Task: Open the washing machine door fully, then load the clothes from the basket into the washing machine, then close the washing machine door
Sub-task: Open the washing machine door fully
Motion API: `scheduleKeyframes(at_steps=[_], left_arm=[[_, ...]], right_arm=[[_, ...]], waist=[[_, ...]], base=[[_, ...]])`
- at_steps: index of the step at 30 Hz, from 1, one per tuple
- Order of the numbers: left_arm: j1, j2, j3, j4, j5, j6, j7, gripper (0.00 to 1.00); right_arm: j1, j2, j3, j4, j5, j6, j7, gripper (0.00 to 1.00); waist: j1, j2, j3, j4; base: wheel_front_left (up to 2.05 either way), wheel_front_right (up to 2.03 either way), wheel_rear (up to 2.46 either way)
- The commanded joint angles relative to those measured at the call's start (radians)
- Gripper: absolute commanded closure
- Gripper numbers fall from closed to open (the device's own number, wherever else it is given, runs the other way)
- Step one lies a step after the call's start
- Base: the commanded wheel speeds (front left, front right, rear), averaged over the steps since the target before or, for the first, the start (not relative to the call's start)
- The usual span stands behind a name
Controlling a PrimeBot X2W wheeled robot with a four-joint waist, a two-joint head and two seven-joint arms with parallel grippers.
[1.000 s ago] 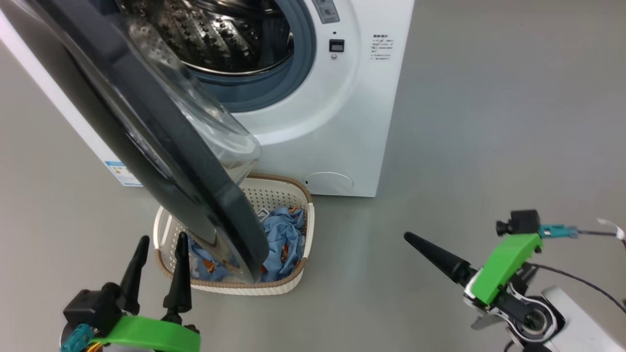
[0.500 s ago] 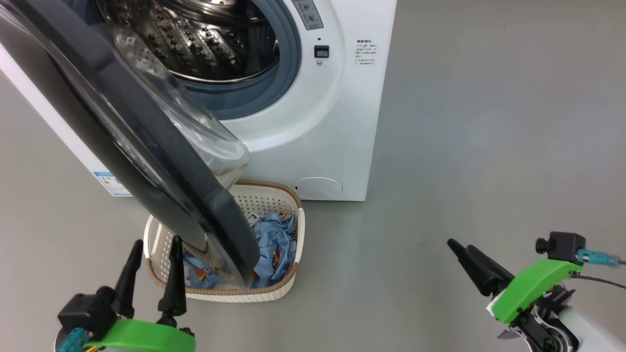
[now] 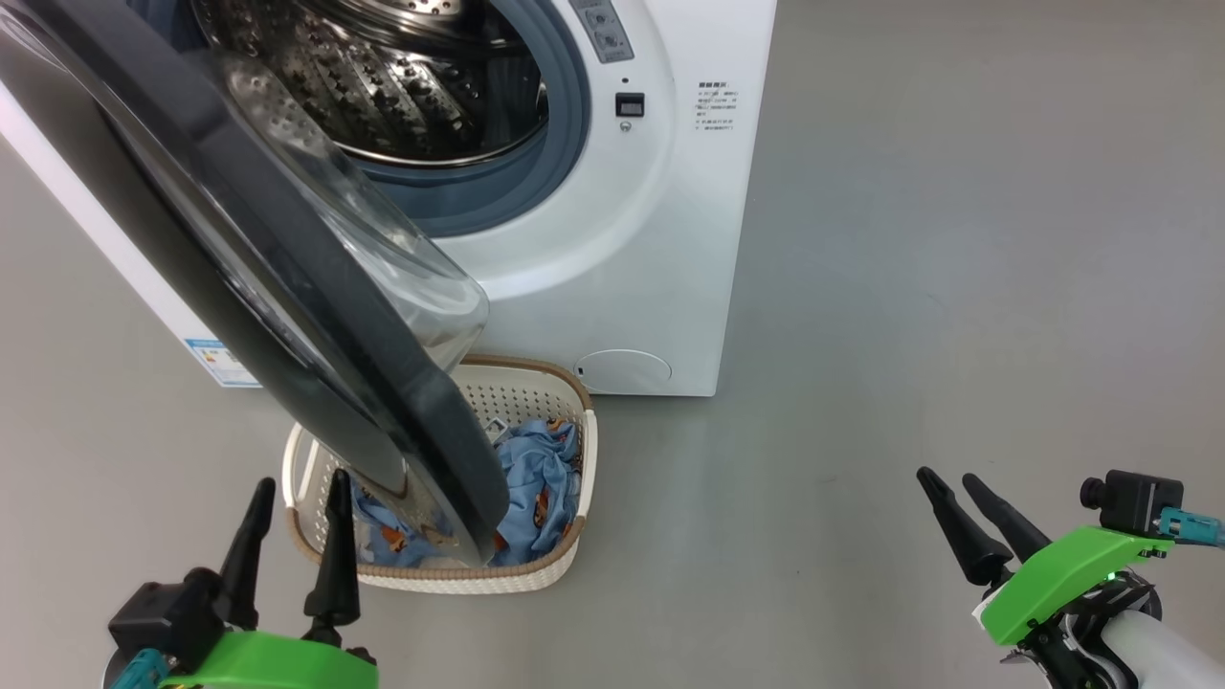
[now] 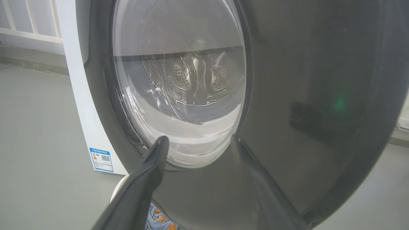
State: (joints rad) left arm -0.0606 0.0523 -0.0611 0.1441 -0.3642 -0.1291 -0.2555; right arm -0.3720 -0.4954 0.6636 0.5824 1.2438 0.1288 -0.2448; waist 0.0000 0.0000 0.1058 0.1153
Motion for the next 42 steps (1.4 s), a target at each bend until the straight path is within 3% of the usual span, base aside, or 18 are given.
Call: scheduleKeyframes(at_steps=[1,19,33,42], left_arm=[[-0.010,0.017,0.036,-0.024,0.017,-0.002,-0.006,0.00],[-0.013,0.018,0.051,-0.028,0.019,-0.002,-0.006,0.00],[-0.020,0.013,0.060,-0.031,0.016,-0.002,-0.006,0.00],[-0.016,0.010,0.063,-0.037,0.021,-0.002,-0.006,0.00]], right_arm=[[-0.011,-0.020,0.006,-0.010,-0.015,0.002,-0.015,0.00],[0.081,0.060,-0.319,-0.146,-0.413,0.002,-0.017,0.00],[0.156,0.118,-0.454,-0.182,-0.586,0.002,-0.017,0.00],[0.217,0.163,-0.552,-0.225,-0.763,0.002,-0.017,0.00]], waist=[[0.0000,0.0000,0.000,0.000],[0.0000,0.0000,-0.002,-0.008],[0.0000,0.0000,0.006,-0.012],[0.0000,0.0000,0.005,-0.012]], base=[[0.00,0.00,0.00],[0.00,0.00,0.00],[0.00,0.00,0.00],[0.00,0.00,0.00]])
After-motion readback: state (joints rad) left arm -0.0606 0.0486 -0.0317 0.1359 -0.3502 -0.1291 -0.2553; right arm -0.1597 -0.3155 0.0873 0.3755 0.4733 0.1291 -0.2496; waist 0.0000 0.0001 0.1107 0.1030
